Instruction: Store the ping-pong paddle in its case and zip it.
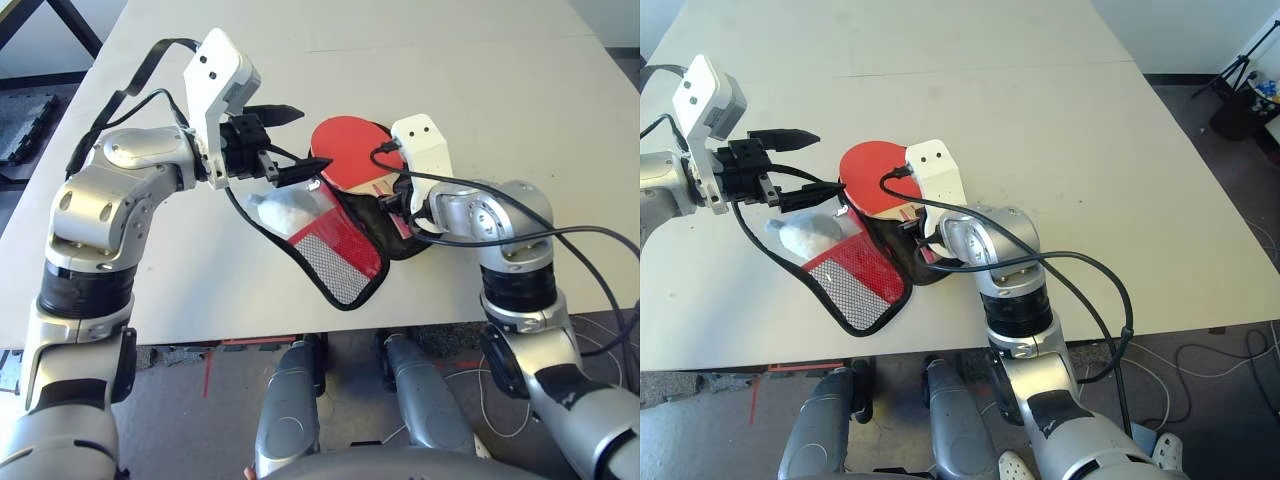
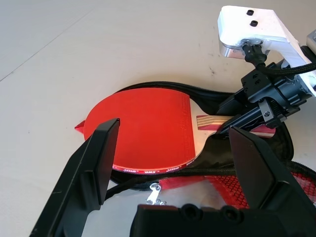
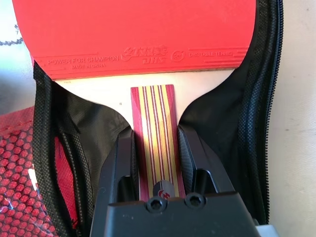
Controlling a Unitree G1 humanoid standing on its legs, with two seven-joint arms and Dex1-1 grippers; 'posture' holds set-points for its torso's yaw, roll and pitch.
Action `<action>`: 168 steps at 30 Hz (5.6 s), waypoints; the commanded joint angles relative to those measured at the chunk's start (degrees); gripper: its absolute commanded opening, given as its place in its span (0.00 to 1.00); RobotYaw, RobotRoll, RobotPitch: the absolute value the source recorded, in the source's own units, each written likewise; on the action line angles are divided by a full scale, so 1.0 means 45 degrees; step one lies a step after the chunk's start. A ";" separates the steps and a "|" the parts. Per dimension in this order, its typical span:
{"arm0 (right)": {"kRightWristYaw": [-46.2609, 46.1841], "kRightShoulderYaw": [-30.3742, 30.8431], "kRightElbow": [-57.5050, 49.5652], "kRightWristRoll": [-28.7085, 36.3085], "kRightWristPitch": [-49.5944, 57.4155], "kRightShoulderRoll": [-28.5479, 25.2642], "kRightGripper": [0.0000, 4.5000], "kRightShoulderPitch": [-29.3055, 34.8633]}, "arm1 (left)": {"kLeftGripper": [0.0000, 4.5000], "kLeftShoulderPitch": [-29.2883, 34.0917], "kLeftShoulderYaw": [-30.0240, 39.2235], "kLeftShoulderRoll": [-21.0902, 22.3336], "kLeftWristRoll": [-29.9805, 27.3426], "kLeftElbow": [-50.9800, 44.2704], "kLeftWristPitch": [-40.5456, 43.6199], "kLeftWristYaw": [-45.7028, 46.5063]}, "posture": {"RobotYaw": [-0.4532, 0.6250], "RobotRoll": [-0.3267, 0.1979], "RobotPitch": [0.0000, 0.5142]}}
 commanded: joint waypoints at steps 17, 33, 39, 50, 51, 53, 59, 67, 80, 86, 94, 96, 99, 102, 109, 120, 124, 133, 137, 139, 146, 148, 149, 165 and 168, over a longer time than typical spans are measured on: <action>-0.0009 -0.0668 -0.0715 0.0632 0.0315 -0.0094 0.67 0.0136 | 1.00 0.0109 -0.0299 -0.0264 0.0282 0.0215 -0.0317 -0.0137 | 0.39 0.62 0.52; 0.2964 -0.1098 -0.0042 0.2770 -0.0126 -0.3735 0.99 -0.0522 | 1.00 -0.0082 -0.0250 -0.0140 0.0390 0.0383 -0.0437 -0.0257 | 0.39 0.62 0.50; 0.2298 -0.0819 -0.0328 0.2559 0.0277 -0.2243 0.99 0.0096 | 1.00 -0.0069 -0.0288 -0.0226 0.0399 0.0334 -0.0434 -0.0195 | 0.40 0.62 0.50; 0.1538 0.0008 0.0299 0.2093 0.0242 -0.1962 0.47 0.0707 | 1.00 0.0063 -0.0286 -0.0223 0.0361 0.0143 -0.0352 -0.0074 | 0.41 0.62 0.50; 0.1553 0.0020 0.0254 0.2128 0.0277 -0.2009 0.40 0.0719 | 1.00 0.0077 -0.0278 -0.0217 0.0356 0.0134 -0.0348 -0.0068 | 0.41 0.62 0.50; 0.1573 0.0037 0.0192 0.2178 0.0311 -0.2076 0.28 0.0741 | 1.00 0.0100 -0.0266 -0.0205 0.0354 0.0124 -0.0351 -0.0065 | 0.41 0.62 0.49; 0.1804 0.0009 -0.0326 0.2671 0.0315 -0.2711 0.26 0.0756 | 1.00 0.0159 -0.0309 -0.0239 0.0423 0.0188 -0.0464 -0.0054 | 0.40 0.62 0.49; 0.1583 -0.0172 -0.0918 0.3540 0.0315 -0.2798 0.26 0.1007 | 1.00 0.0172 -0.0370 -0.0302 0.0505 0.0245 -0.0529 -0.0096 | 0.40 0.62 0.50; 0.0610 -0.1231 -0.0942 0.3956 0.0315 -0.2252 0.48 0.0879 | 1.00 0.0151 -0.0432 -0.0449 0.0616 0.0302 -0.0575 -0.0182 | 0.39 0.62 0.50; 0.1523 -0.0950 -0.1400 0.4835 0.0315 -0.3678 0.86 0.0427 | 1.00 0.0201 -0.0436 -0.0451 0.0614 0.0291 -0.0579 -0.0193 | 0.39 0.62 0.51; 0.3755 -0.0365 -0.1710 0.5377 -0.0888 -0.6530 0.99 0.0070 | 1.00 0.0188 -0.0344 -0.0362 0.0660 0.0384 -0.0625 -0.0185 | 0.39 0.62 0.51; 0.4882 -0.0041 -0.1203 0.4762 -0.3119 -0.7636 0.99 0.0363 | 1.00 0.0202 -0.0192 -0.0155 0.0750 0.0471 -0.0666 -0.0174 | 0.39 0.62 0.51; 0.6557 0.0349 -0.0348 0.3989 -0.6145 -0.8676 0.99 0.0885 | 1.00 0.0164 0.0015 0.0239 0.0839 0.0576 -0.0719 -0.0271 | 0.40 0.62 0.52; 0.8004 0.0231 0.0534 0.3675 -0.8403 -0.8964 0.99 0.1397 | 1.00 0.0046 0.0329 0.0744 0.0759 0.0589 -0.0627 -0.0438 | 0.41 0.62 0.52; 1.0757 -0.0164 0.2115 0.3291 -1.1802 -0.9229 0.99 0.2352 | 1.00 0.1055 0.1844 0.3636 0.0718 0.0799 -0.0954 -0.1806 | 0.45 0.62 0.53; 1.2204 -0.0150 0.4507 0.2549 -1.3698 -0.8737 0.99 0.1802 | 1.00 0.4578 0.4948 0.6760 -0.0275 0.0725 0.0593 -0.3753 | 0.51 0.62 0.52; 1.2527 -0.0198 0.5170 0.2317 -1.4091 -0.8522 0.99 0.1469 | 1.00 0.5485 0.5114 0.6251 -0.0978 -0.0386 0.1609 -0.3291 | 0.52 0.62 0.51; 1.2763 -0.0429 0.5775 0.2001 -1.4509 -0.8464 0.99 0.1302 | 1.00 0.5202 0.3641 0.4332 -0.1823 -0.1752 0.2141 -0.1698 | 0.50 0.62 0.50; 1.2726 -0.0567 0.5848 0.1909 -1.4539 -0.8456 0.99 0.1335 | 1.00 0.4754 0.2930 0.3933 -0.1904 -0.1837 0.2187 -0.1372 | 0.48 0.62 0.50; 1.2638 -0.0678 0.5858 0.1864 -1.4549 -0.8493 0.99 0.1397 | 1.00 0.4299 0.2239 0.3510 -0.1957 -0.1893 0.2133 -0.1265 | 0.47 0.62 0.50; 1.2495 -0.0968 0.5830 0.1820 -1.4543 -0.8548 0.99 0.1623 | 1.00 0.2272 0.0428 0.1956 -0.1843 -0.1724 0.2015 -0.0932 | 0.46 0.62 0.50; 1.2431 -0.1037 0.5974 0.1754 -1.4567 -0.8539 0.99 0.1605 | 1.00 0.1633 -0.0131 0.1396 -0.1643 -0.1472 0.1861 -0.0849 | 0.46 0.62 0.50; 1.2398 -0.1079 0.6113 0.1702 -1.4680 -0.8515 0.99 0.1570 | 1.00 0.1285 -0.0579 0.1011 -0.1338 -0.1231 0.1603 -0.0763 | 0.46 0.62 0.50; 1.1841 -0.1617 0.8041 0.1367 -1.5084 -0.8249 0.99 0.1039 | 1.00 -0.1329 -0.3033 -0.4194 0.1509 0.3308 -0.2369 -0.0295 | 0.42 0.62 0.51; 1.1777 -0.1956 0.8084 0.1502 -1.5538 -0.8104 0.99 0.1219 | 1.00 -0.1056 -0.2748 -0.3584 0.1576 0.3054 -0.2360 -0.0485 | 0.42 0.62 0.51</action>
